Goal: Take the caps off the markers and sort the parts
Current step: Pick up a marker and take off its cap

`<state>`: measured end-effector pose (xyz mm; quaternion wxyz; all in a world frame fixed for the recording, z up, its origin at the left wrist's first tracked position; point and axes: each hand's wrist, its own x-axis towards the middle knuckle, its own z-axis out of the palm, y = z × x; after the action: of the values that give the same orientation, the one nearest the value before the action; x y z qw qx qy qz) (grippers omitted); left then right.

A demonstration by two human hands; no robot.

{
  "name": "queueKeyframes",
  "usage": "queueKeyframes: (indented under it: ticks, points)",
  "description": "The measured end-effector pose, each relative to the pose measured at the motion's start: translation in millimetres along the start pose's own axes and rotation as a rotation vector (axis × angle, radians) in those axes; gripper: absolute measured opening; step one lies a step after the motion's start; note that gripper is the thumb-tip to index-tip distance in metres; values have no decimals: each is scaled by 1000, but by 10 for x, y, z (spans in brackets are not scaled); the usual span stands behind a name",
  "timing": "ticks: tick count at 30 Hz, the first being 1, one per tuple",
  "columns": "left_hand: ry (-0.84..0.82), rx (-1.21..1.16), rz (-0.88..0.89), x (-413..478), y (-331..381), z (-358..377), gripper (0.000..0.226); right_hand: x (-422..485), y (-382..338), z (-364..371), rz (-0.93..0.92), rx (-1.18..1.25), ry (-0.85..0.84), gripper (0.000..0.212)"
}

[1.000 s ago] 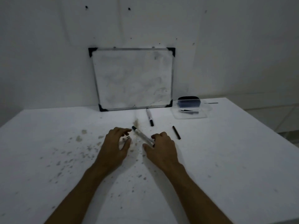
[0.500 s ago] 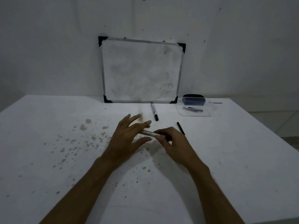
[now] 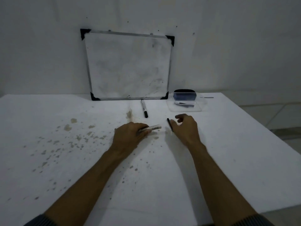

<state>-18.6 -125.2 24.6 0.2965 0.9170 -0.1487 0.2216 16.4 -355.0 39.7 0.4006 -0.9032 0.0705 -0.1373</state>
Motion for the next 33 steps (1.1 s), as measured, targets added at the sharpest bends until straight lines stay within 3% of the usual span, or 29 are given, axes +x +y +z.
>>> queueKeyframes:
  ticks: [3, 7, 9, 15, 18, 22, 28, 33]
  points:
    - [-10, -180, -56, 0, -45, 15, 32, -75, 117, 153, 0, -59, 30, 46]
    - [49, -215, -87, 37, -81, 39, 30, -88, 124, 266, -65, -162, 85, 32]
    - [78, -271, -119, 39, -76, 43, 28, -61, 37, 240, -15, -75, 41, 23]
    - [190, -558, -274, 81, -96, 31, 31, 159, -269, 201, 289, 972, -190, 25]
    - [172, -678, -343, 124, -130, 25, 31, 151, -246, 390, 363, 1221, -241, 24]
    - [170, -667, -376, 159, -192, 60, 32, 202, -256, 429, 383, 1242, -271, 31]
    - [190, -587, -279, 137, -156, 62, 31, 217, -238, 461, 341, 1264, -270, 41]
    - [189, -545, -249, 125, -141, 44, 32, 168, -274, 468, 313, 1139, -223, 35]
